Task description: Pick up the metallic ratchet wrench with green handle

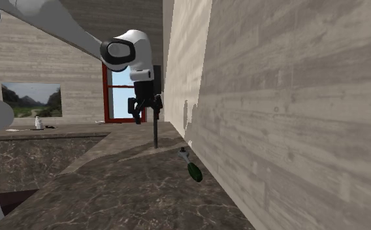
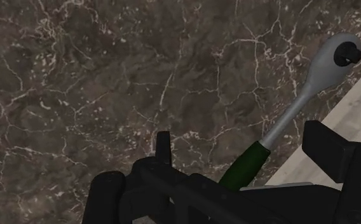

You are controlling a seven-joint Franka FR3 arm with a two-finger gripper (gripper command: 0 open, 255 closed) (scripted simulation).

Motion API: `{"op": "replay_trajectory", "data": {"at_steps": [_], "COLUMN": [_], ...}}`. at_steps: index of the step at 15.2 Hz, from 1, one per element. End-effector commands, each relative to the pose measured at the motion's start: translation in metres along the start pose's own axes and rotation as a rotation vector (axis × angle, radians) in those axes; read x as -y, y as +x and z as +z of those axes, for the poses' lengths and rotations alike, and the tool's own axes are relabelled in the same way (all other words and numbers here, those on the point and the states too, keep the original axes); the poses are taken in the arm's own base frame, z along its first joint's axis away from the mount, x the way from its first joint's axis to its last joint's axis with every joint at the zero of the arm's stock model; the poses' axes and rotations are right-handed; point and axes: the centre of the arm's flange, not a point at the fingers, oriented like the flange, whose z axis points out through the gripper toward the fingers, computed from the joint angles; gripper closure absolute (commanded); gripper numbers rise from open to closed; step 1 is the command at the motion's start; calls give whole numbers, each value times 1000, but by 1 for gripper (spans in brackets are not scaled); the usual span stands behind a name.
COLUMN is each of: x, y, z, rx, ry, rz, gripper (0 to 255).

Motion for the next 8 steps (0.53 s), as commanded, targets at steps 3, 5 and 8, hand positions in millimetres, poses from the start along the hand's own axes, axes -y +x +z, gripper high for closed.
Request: {"op": "replay_trajectory", "data": {"at_steps": [3,5,8], "x": [39,57,82], "y": [12,21,36], "z": [37,56,84], "rx": [-3,-6,-9], "ry": [-16,-25,-38], "rz": [158,232,345], "gripper": [0,0,0]}}
